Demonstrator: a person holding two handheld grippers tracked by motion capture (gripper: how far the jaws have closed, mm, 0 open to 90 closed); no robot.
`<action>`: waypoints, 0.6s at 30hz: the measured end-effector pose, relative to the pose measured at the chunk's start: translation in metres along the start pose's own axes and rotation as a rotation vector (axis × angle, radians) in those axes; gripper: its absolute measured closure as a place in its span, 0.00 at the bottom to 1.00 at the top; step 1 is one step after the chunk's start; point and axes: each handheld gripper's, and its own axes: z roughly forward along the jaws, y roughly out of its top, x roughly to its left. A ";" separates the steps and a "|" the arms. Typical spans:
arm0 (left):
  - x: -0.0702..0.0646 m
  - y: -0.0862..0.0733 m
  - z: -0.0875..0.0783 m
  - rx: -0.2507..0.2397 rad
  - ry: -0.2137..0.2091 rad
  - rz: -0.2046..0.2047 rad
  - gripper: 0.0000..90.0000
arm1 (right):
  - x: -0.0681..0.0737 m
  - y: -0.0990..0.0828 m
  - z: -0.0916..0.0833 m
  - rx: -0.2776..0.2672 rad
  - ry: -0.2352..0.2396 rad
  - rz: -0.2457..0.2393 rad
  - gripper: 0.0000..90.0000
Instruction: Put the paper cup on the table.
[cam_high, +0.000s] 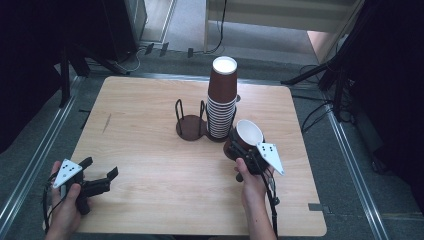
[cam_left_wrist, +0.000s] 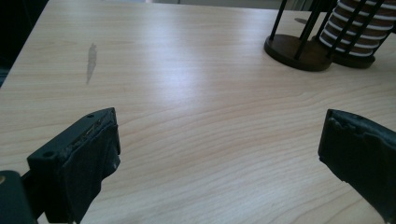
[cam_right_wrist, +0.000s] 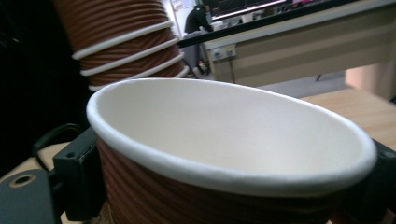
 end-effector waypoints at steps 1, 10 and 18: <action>0.002 -0.001 -0.002 -0.003 0.002 -0.006 0.00 | -0.002 0.000 0.000 -0.005 -0.005 -0.018 0.10; 0.013 -0.006 -0.007 0.008 0.017 -0.016 0.00 | -0.026 0.002 0.007 -0.042 -0.044 -0.186 0.10; 0.019 -0.008 -0.006 0.011 0.022 -0.025 0.00 | -0.049 -0.002 0.023 -0.010 -0.096 -0.250 0.10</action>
